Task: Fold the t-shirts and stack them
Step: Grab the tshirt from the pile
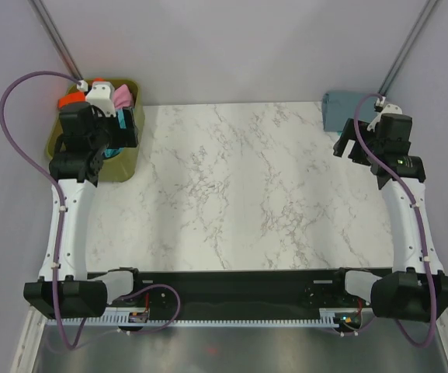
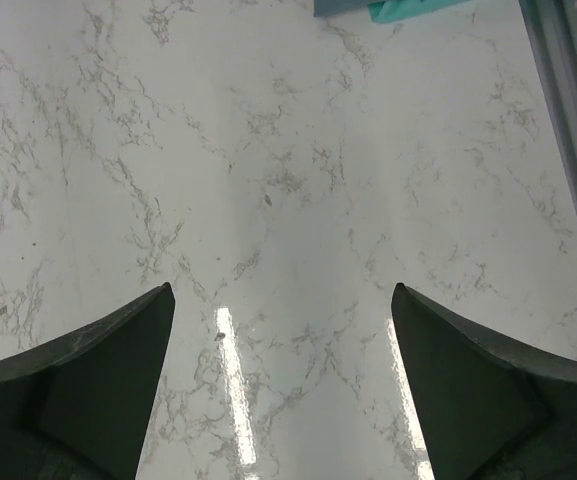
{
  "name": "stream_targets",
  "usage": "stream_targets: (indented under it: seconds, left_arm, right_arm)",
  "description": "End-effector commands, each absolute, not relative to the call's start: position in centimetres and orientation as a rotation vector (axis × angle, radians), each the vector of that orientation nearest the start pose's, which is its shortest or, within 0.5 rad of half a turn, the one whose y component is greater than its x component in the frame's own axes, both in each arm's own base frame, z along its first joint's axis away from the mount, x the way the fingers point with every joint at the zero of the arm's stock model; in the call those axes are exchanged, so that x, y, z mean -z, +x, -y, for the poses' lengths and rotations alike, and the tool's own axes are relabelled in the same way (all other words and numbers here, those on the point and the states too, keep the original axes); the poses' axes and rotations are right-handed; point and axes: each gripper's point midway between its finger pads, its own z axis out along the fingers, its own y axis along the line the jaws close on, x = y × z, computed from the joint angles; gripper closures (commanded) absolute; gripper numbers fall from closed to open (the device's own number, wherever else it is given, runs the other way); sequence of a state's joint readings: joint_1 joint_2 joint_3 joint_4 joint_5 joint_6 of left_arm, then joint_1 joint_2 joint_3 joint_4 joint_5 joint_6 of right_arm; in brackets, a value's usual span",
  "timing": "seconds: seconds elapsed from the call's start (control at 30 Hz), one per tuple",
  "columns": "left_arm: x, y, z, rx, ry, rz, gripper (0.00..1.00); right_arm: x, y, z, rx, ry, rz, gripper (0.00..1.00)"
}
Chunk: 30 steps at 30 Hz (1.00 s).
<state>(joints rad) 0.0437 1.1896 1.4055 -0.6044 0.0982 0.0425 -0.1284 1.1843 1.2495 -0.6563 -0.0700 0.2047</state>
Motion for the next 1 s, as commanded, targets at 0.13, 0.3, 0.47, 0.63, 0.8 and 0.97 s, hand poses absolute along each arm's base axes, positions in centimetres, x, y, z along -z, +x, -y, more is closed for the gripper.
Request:
stream_targets:
  seconds: [0.13,0.3,0.47,0.63,0.8,0.97]
  left_arm:
    - [-33.2,39.6,-3.0,-0.187,0.168,-1.975,0.08]
    - [-31.9,42.6,-6.3,-0.260,0.150,-2.017,0.02]
    - [-28.6,47.1,-8.4,-0.227,0.166,-2.102,0.18]
    - [-27.0,51.6,-9.5,-0.195,0.143,-2.163,0.31]
    - [-24.5,55.9,-11.7,-0.243,0.057,-2.180,0.30]
    - [-23.6,58.8,-14.0,-0.360,0.034,-2.140,0.32]
  right_arm:
    - [-28.0,36.6,0.4,-0.230,0.137,-2.082,0.02]
    - [-28.7,37.3,-2.3,-0.375,-0.058,-2.062,0.02]
    - [-29.1,39.1,-2.8,-0.435,-0.068,-2.065,0.02]
    - [-29.6,40.3,-3.1,-0.458,-0.082,-2.058,0.02]
    - [-28.6,41.0,-2.9,-0.451,-0.086,-2.081,0.02]
    - [-27.0,41.7,-2.7,-0.458,-0.082,-2.116,0.02]
